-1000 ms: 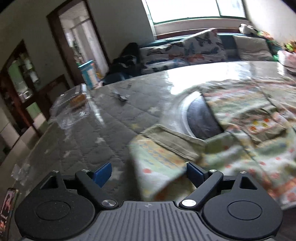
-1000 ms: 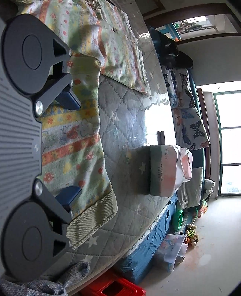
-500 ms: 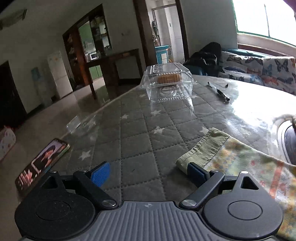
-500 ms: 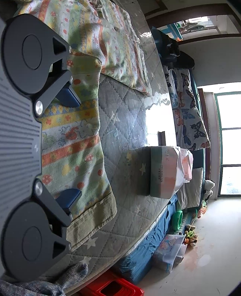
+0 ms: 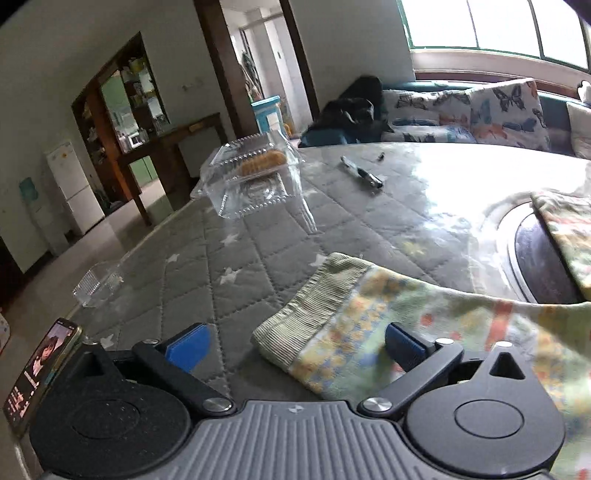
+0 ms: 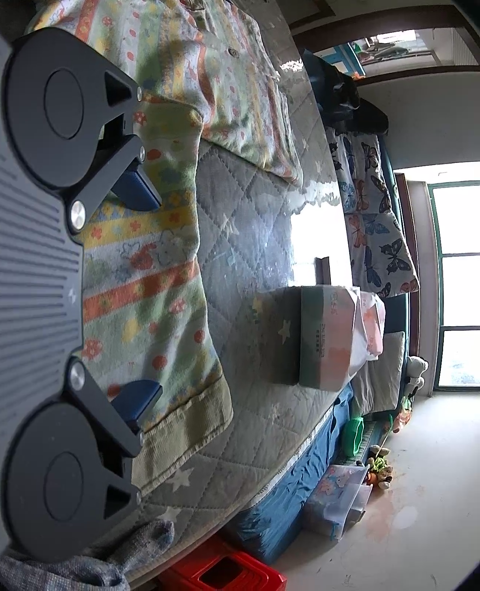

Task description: Fold clothes

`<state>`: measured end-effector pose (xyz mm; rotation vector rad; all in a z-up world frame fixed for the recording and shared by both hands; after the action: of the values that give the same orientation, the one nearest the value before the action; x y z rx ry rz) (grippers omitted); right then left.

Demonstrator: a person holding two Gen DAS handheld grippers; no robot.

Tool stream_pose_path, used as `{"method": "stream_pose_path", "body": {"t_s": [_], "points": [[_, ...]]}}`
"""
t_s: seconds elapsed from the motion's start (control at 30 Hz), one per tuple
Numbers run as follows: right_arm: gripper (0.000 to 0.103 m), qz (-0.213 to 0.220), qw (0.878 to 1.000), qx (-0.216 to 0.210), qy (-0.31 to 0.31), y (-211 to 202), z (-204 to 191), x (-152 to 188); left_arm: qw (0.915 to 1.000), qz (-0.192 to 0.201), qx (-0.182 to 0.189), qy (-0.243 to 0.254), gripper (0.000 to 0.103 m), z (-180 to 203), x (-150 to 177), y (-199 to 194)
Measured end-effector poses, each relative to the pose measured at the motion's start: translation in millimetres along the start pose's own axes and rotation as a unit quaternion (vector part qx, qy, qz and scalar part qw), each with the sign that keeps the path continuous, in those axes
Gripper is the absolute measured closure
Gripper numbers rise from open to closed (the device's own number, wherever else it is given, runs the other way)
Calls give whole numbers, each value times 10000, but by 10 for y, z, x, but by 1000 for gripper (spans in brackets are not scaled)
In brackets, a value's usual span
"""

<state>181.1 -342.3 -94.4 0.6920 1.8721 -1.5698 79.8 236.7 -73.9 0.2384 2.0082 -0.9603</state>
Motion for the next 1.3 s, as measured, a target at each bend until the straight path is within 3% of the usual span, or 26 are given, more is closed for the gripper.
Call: {"method": "stream_pose_path", "body": {"t_s": [0.13, 0.23, 0.37, 0.6, 0.73, 0.87, 0.97, 1.3], "points": [[4, -18, 10000, -23, 31, -62, -17, 16, 9998, -146, -65, -68, 0, -51, -13, -8], [4, 10, 9998, -165, -60, -132, -132, 22, 9997, -103, 216, -75, 0, 26, -40, -188], [4, 71, 9987, -414, -303, -204, -372, 5, 9953, 4, 972, 36, 0, 328, -50, -573], [3, 36, 9944, -837, -648, -232, -788, 45, 9734, 304, 2177, 641, 0, 1076, 29, -1244], [3, -88, 9937, -860, -719, -180, -855, 134, 9669, 386, 2262, 1114, 0, 1329, 190, -1346], [3, -189, 9939, -793, -742, -164, -797, 206, 9695, 454, 1971, 1384, 0, 1293, 319, -1267], [3, -234, 9945, -688, -754, -167, -717, 250, 9708, 541, 1864, 1410, 0, 1200, 341, -1207], [3, -92, 9971, -523, -539, -276, -486, 226, 9694, 271, 2136, 1181, 0, 1155, 252, -1204]]}}
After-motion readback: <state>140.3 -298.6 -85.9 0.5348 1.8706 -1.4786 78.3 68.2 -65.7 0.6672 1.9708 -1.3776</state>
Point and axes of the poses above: each gripper's, at about its wrist camera, not at the fingertips, and y roughly the way its jaws point, z to its right, x to its underside, the point moved 8 cm from there along y, roughly the way its jaws point, and after that the axes turned 8 degrees about -x, right-handed, at the moved point
